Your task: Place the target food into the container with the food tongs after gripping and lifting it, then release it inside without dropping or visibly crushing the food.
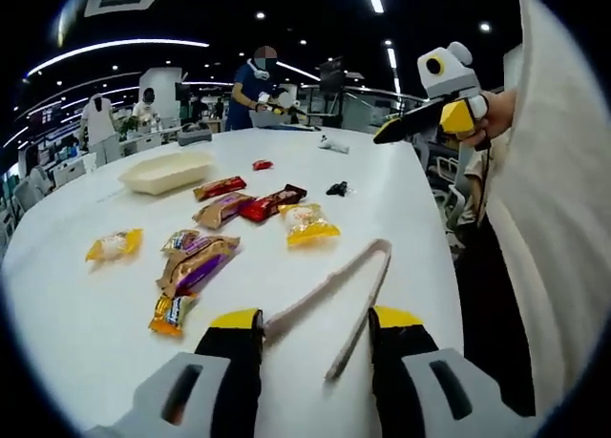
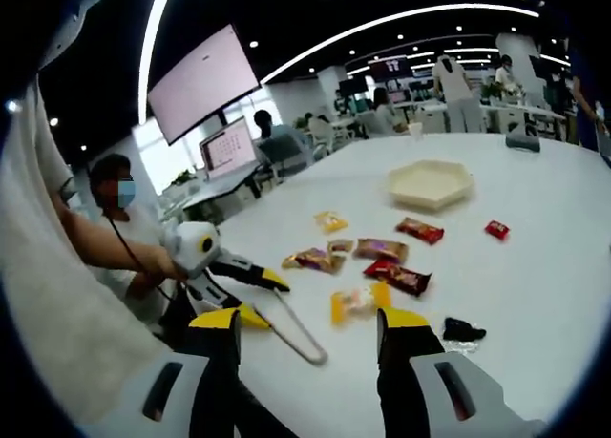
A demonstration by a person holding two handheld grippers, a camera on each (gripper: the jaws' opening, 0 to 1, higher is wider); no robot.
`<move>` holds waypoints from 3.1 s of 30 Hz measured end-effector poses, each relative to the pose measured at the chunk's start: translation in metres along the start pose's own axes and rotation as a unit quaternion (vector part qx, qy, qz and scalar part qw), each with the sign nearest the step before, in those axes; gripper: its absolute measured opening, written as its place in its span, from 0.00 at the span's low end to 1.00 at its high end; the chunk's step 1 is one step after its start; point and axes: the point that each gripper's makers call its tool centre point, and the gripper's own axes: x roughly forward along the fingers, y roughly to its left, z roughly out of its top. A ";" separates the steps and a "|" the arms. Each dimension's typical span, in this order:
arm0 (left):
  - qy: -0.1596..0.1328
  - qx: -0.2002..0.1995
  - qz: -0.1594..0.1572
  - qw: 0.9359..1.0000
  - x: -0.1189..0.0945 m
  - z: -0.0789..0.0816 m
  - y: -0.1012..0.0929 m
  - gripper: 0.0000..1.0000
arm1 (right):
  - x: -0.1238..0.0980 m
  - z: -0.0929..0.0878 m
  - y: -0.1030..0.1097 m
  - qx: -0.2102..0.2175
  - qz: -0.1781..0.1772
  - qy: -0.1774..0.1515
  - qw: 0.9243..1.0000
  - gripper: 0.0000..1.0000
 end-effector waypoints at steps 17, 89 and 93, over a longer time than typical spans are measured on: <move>0.022 0.042 0.038 0.998 0.000 -0.007 -0.003 0.31 | 0.000 -0.012 -0.003 0.000 -0.013 0.018 1.000 0.50; 0.085 -0.027 0.062 0.994 -0.009 -0.018 -0.008 0.27 | 0.006 -0.009 -0.006 0.074 -0.005 -0.022 0.997 0.45; 0.090 -0.006 0.065 0.994 -0.004 -0.021 -0.008 0.29 | 0.005 -0.010 -0.006 0.075 -0.006 -0.022 0.997 0.45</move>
